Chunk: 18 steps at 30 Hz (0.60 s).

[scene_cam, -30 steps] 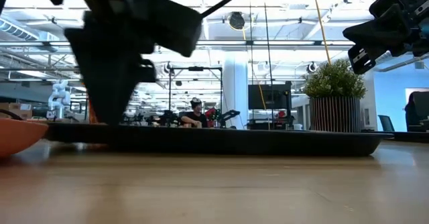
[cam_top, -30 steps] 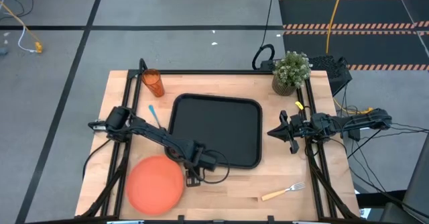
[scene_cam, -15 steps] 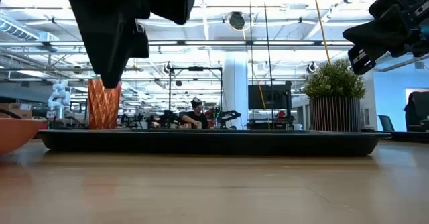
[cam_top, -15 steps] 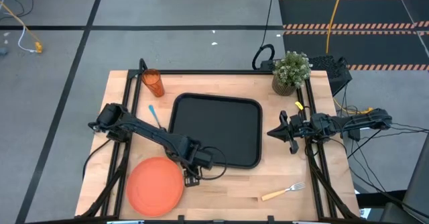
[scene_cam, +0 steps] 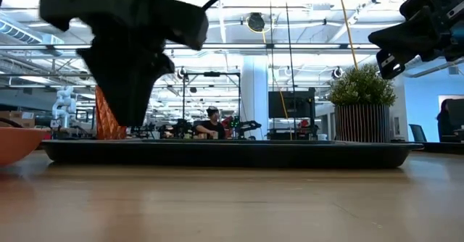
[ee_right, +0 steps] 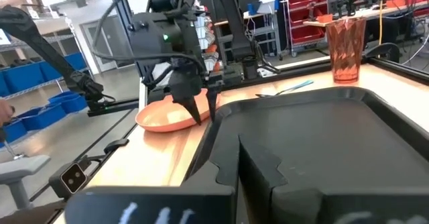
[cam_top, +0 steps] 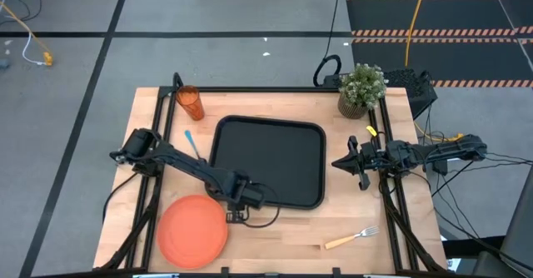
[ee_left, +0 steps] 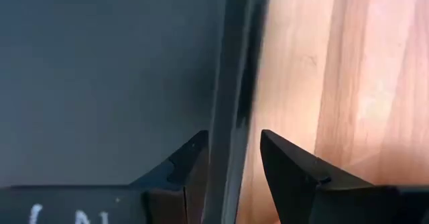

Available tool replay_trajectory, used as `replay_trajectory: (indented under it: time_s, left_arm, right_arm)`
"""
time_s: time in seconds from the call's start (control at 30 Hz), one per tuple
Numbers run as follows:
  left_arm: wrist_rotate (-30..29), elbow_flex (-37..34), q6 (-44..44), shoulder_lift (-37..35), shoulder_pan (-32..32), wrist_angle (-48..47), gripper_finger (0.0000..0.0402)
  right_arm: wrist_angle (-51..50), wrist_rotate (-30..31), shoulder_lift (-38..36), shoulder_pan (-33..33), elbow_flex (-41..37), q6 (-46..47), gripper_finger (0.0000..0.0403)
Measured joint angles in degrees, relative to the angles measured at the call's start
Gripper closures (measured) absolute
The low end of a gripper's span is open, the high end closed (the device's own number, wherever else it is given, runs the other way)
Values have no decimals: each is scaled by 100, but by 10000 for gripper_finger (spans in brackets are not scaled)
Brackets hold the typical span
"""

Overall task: Pick and place plate/cup/fork/spoon on tray
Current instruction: Adjust the black serving tray

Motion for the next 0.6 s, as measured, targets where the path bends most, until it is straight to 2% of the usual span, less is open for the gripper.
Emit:
replay_trajectory:
  time_s: [0.1, 0.37, 0.6]
  left_arm:
    - [197, -283, 167, 8, -15, 558, 263]
    - [46, -564, -237, 6, 76, 1244, 263]
    - [538, -726, -888, 4, 158, 1702, 263]
  right_arm:
    - [-4, -2, 7, 0, 2, 46, 403]
    - [-24, -2, 11, 0, 2, 204, 403]
    - [-31, -4, 11, 0, 2, 212, 403]
